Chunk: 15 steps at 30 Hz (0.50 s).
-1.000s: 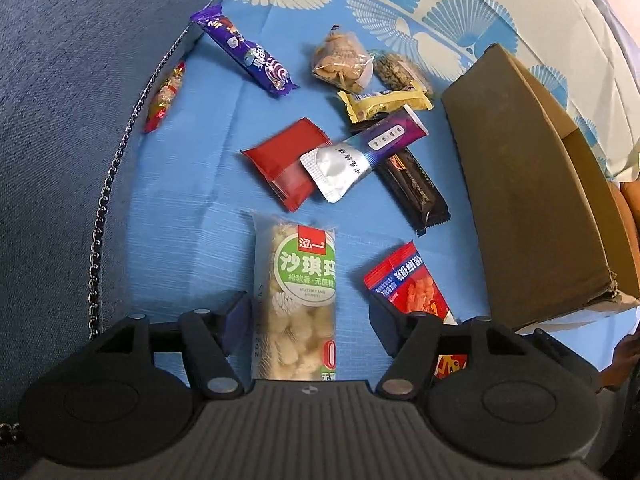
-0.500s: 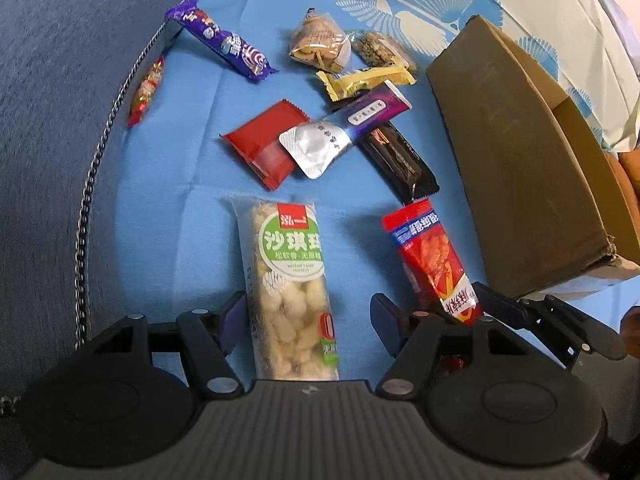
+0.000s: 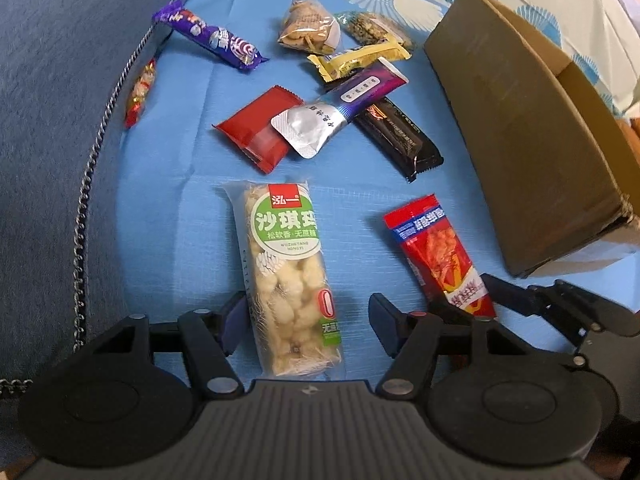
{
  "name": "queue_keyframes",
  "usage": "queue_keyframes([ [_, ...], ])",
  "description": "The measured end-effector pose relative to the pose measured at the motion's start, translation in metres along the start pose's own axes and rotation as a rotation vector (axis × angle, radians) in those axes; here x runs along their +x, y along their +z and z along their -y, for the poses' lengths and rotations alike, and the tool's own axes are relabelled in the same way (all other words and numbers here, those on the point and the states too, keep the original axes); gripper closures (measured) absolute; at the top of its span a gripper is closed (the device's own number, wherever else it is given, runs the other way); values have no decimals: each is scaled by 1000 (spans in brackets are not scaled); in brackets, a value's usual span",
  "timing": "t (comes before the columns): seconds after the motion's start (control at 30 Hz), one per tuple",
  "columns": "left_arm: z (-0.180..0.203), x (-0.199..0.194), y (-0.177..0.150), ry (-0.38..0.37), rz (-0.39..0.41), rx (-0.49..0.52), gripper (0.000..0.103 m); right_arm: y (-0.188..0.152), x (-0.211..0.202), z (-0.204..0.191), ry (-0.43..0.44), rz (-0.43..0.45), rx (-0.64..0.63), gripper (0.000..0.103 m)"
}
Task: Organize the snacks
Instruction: 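Lift the peanut bag with the left tool while the right tool lifts the red bag, then carry both bags over the cardboard box and release them inside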
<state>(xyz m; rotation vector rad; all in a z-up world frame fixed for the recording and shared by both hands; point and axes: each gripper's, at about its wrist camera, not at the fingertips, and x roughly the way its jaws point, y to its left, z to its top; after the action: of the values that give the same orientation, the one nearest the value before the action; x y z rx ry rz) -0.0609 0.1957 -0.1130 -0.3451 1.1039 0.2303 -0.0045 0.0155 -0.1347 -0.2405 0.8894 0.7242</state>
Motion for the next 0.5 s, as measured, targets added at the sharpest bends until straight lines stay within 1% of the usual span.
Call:
queue_keyframes([
  [0.03, 1, 0, 0, 19, 5, 10, 50, 0, 0, 0, -1, 3, -2, 53],
  [0.07, 2, 0, -1, 30, 12, 16, 58, 0, -1, 0, -3, 6, -4, 53],
  [0.1, 2, -1, -1, 28, 20, 18, 62, 0, -1, -1, -5, 10, -7, 53],
  [0.2, 2, -4, -1, 12, 44, 17, 62, -1, -7, -1, -14, 33, -14, 54],
  [0.3, 0, -12, -1, -30, 91, 7, 63, 1, -21, 0, -7, 72, -9, 55],
  [0.37, -1, -20, -3, -55, 134, 7, 63, 3, -31, -1, -8, 101, -16, 55],
  [0.43, -1, -31, -6, -93, 197, 14, 63, 6, -43, -2, -17, 131, -22, 55],
  [0.5, 0, -40, -9, -108, 255, 24, 63, 9, -57, -2, -28, 163, -18, 55],
])
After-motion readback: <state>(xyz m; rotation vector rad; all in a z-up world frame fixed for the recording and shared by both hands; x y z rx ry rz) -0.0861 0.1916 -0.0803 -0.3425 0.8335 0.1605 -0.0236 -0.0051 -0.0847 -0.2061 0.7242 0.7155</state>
